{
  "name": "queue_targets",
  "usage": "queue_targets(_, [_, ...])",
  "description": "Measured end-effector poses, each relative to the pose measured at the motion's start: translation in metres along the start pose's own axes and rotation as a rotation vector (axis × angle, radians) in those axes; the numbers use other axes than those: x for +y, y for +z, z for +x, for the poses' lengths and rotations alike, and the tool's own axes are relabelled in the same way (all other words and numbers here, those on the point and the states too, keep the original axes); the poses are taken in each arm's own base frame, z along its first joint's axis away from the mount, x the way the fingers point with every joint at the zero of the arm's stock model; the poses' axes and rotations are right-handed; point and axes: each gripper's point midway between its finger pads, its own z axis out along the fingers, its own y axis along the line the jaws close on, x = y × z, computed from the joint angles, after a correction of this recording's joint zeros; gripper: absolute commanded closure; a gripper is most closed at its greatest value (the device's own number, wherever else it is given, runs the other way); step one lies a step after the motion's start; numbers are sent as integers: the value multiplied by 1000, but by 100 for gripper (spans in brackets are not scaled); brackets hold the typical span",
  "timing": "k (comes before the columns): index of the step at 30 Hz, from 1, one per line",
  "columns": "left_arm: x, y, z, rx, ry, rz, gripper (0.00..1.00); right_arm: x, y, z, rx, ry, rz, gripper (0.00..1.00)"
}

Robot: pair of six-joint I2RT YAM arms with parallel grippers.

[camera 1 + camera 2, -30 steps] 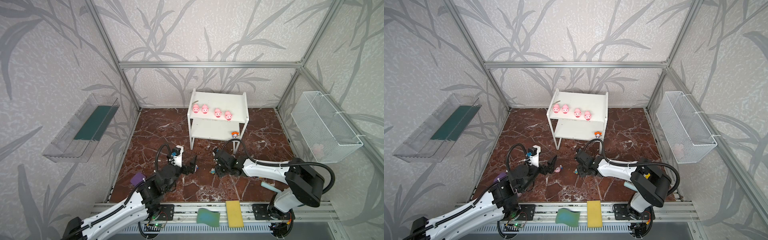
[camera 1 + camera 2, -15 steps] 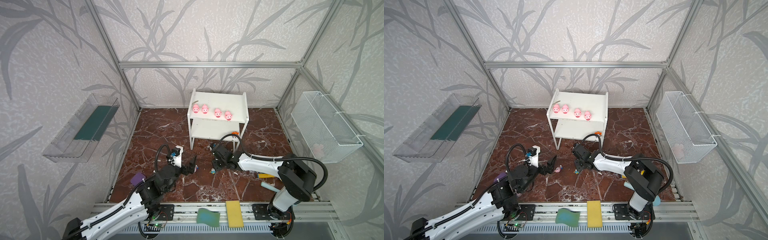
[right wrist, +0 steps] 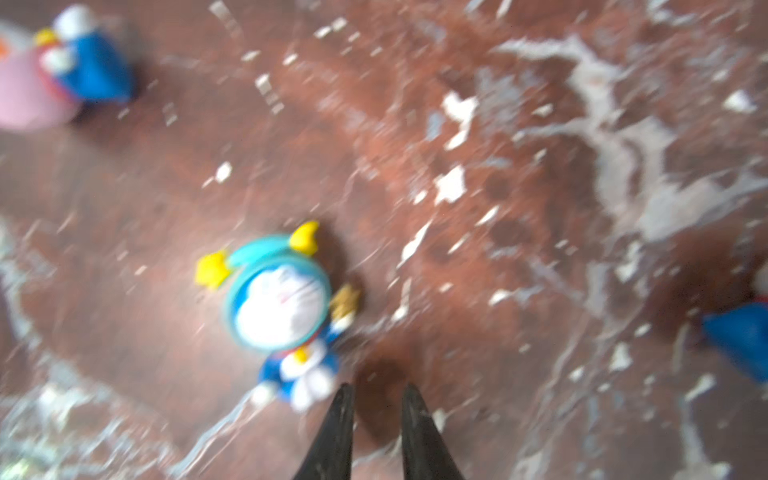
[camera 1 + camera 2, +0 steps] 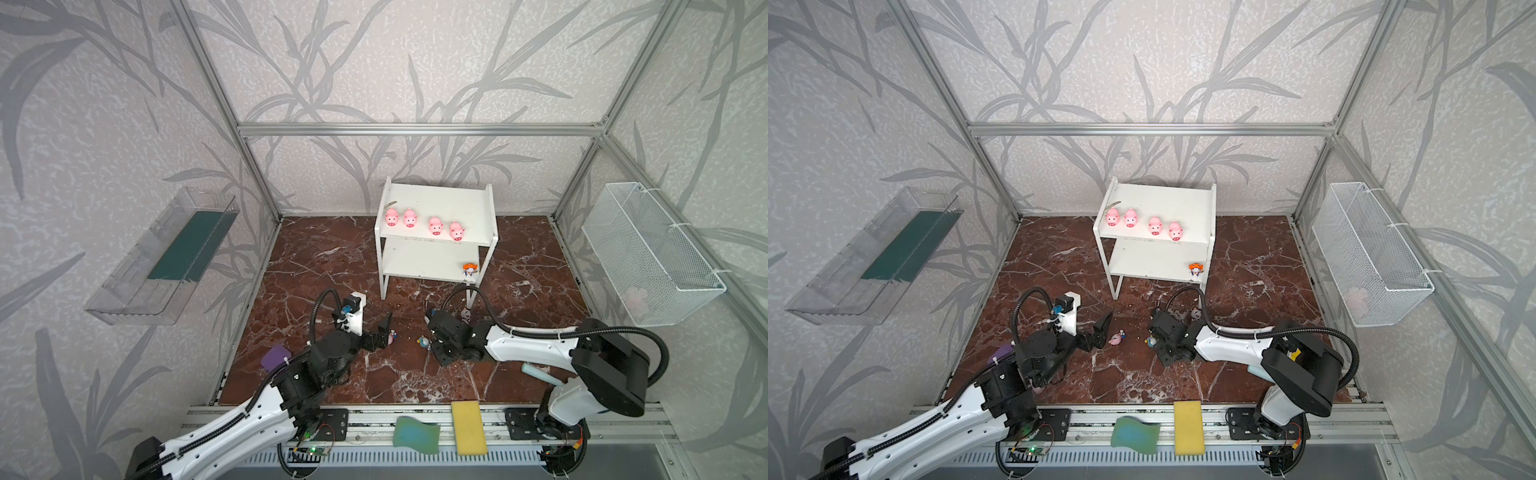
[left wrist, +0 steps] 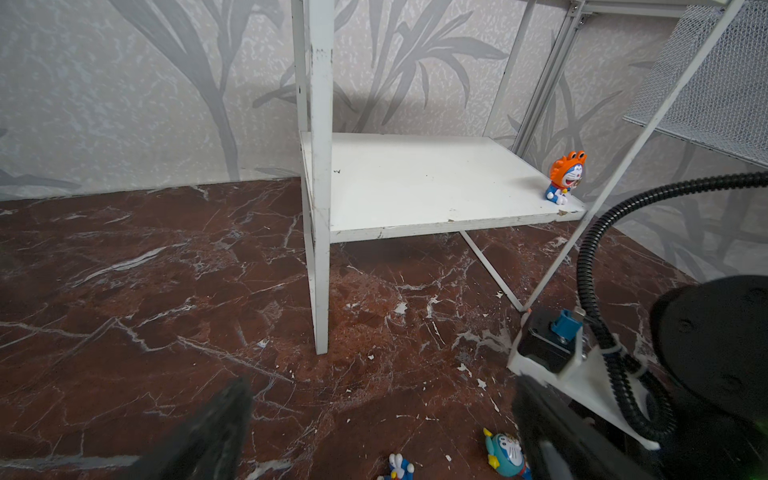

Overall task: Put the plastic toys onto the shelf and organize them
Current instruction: 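Move the right gripper over the teal star-hat Doraemon figurine on the floor, then grasp the teal figurine with the right gripper and lift it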

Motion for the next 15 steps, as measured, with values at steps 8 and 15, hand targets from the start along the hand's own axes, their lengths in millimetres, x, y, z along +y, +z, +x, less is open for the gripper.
queue_targets(8, [-1, 2, 5, 19, 8, 4, 1, -1, -7, 5, -41, 43, -31, 69])
queue_targets(15, [-2, 2, 4, 15, 6, 6, 1, -2, -14, -16, -114, 74, -91, 59])
